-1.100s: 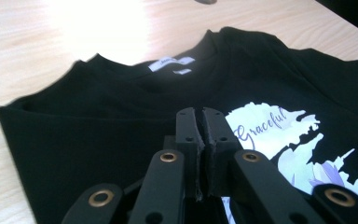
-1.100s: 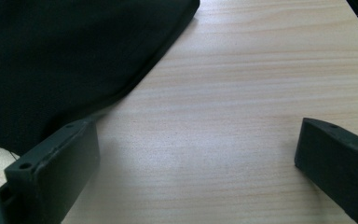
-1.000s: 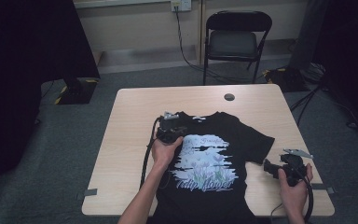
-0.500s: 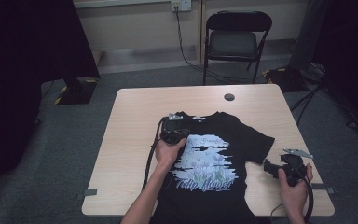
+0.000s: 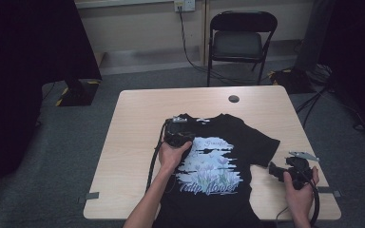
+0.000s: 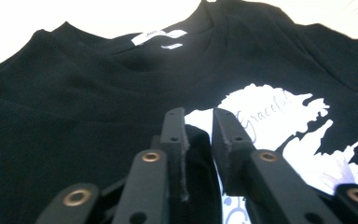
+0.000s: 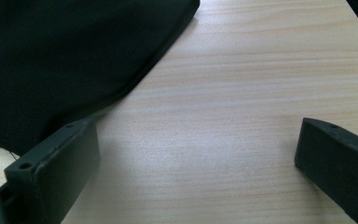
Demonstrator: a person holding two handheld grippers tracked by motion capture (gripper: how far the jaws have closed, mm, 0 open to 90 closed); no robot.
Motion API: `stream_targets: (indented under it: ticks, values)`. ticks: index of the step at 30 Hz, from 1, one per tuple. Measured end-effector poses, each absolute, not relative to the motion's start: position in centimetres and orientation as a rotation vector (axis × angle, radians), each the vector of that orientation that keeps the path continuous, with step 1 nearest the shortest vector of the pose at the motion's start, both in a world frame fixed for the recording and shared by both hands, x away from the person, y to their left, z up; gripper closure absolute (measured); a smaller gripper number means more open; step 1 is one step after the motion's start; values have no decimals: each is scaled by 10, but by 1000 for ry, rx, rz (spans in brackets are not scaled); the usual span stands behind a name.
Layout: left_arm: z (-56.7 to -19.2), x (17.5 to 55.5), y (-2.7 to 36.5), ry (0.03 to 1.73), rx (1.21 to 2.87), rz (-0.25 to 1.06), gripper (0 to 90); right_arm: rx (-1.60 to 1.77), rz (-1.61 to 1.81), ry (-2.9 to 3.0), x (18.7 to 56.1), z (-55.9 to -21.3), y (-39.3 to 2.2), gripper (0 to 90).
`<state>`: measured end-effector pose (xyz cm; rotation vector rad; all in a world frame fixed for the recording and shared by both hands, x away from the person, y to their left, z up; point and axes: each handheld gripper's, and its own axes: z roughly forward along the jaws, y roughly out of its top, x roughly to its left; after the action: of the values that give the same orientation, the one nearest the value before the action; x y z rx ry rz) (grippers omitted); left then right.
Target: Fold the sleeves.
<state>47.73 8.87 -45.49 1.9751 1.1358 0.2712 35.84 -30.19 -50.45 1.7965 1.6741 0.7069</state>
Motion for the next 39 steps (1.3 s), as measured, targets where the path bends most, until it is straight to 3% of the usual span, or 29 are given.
stream_targets:
  ticks: [6,16,22,29,31,35,39]
  values:
    - [-451,475,91,1153,1987,294,686,1797,708,1674,358,-504,-302,0]
    - [-433,453,132,1125,1977,306,668,1797,708,1674,358,-504,-302,0]
    - [-445,424,153,1069,2014,283,692,1797,707,1674,358,-504,-302,0]
    - [-462,403,152,1012,2085,280,674,1797,708,1674,358,-504,-302,0]
    - [-463,400,147,992,2121,308,679,1797,708,1674,358,-504,-302,0]
    - [-472,397,140,1005,2215,295,808,1796,707,1674,358,-504,-302,0]
    - [-478,399,144,1041,2222,246,831,1796,707,1674,358,-504,-302,0]
